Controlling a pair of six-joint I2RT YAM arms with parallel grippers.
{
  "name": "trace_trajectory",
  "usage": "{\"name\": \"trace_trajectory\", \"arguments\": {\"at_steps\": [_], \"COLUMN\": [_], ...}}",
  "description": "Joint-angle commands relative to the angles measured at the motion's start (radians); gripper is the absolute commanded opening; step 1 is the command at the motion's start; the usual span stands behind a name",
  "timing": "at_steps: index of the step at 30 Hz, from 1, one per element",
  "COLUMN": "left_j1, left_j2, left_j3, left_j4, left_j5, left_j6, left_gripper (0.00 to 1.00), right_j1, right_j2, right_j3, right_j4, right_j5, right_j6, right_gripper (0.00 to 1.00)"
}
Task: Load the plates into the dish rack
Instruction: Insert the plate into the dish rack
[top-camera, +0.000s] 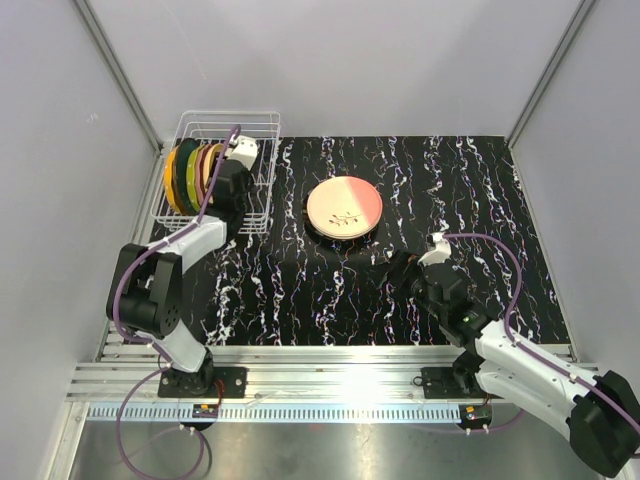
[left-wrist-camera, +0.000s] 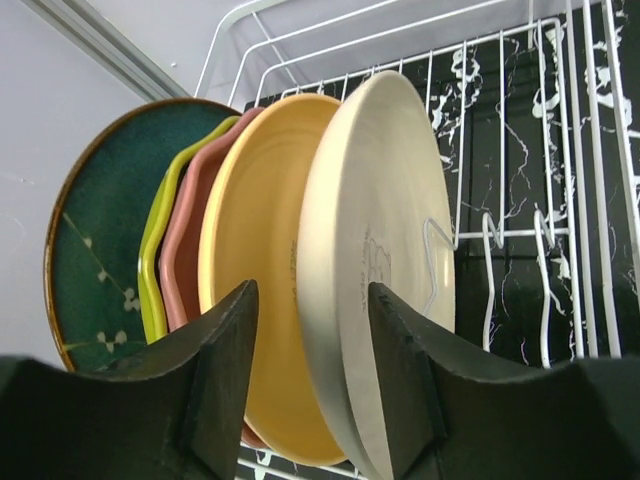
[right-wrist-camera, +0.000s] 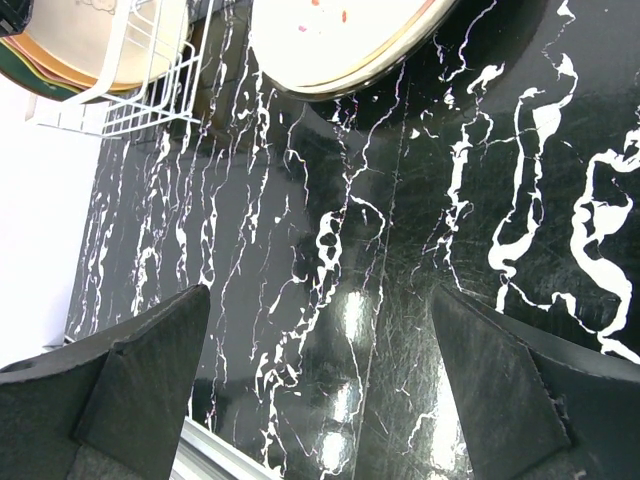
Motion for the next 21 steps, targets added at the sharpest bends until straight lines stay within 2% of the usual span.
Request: {"name": "trace_trajectory", "arguments": {"at_steps": [1, 7, 9, 10, 14, 16, 21], "left_j1": [-0.008, -0.042, -0.043, -0.042, -0.042, -0.042, -0.046], "left_j2": [-0.007, -0.081, -0.128, -0.145, -0.301, -0.367, -0.581], "left_j3": [0.046, 0.075, 0.086, 0.089, 0.082, 0.075, -0.029], "left_j4": [0.033, -0.028, -0.047, -0.053, -0.077, -0.132, -0.164], "left_j5": [-0.029, -0.081, -0.124, -0.184, -0.213, -0.155, 0.046], "left_j6": [-0.025, -0.033, -0.048, -0.05, -0.074, -0.123, -0.281], "left_gripper": [0.53, 0.68, 0.76, 0.85, 0.92, 0.98, 0.99], "right_j1": [-0.004, -0.004, -0.004, -0.004, -0.004, -0.006, -0.01], "right_j2": [0.008, -0.003, -0.014, -0.018, -0.046, -0.047, -0.014], "right_j3": [-0.001, 0.015, 0.023, 0.028, 0.032, 0.048, 0.129], "right_j4": [0.052, 0.034, 0.009, 0.002, -0.037, -0.048, -0.1], "right_j5": [0.029, 0.021, 0.015, 0.012, 0.018, 0.023, 0.055], "right_j6": [0.011, 0.028, 0.031, 0.035, 0.051, 0.049, 0.035], "right_gripper": [1.0, 1.0, 1.0, 1.0, 1.0, 1.0, 1.0]}}
